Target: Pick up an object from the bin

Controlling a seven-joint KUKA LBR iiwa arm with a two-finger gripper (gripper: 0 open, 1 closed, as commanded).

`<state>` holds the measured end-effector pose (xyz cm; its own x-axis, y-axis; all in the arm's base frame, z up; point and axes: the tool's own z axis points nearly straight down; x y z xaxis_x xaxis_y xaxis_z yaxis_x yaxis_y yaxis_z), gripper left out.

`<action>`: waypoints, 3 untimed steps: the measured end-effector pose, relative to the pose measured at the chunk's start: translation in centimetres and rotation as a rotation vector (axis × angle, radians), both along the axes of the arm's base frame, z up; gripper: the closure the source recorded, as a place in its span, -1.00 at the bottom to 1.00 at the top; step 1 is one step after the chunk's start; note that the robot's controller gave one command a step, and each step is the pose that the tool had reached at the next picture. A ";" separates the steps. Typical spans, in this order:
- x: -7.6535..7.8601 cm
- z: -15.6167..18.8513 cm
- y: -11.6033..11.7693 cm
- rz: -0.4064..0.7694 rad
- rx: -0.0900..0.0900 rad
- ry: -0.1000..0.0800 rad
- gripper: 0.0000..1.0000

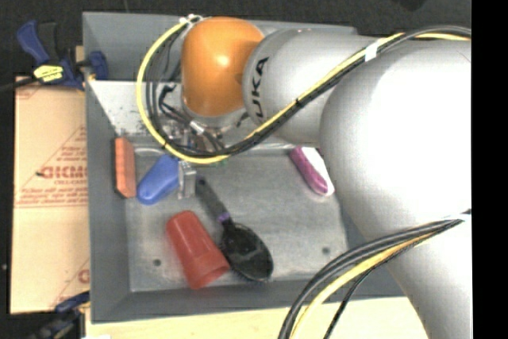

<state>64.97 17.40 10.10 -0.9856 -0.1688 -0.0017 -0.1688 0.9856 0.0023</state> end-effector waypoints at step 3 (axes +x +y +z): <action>0.5 -3.0 -1.1 -0.027 0.002 -0.005 1.00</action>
Offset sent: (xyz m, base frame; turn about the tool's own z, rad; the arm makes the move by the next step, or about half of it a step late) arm 0.0032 -0.0102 -0.0310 0.0267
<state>65.45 16.25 7.13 -0.9898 -0.1426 -0.0071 -0.1426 0.9898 0.0033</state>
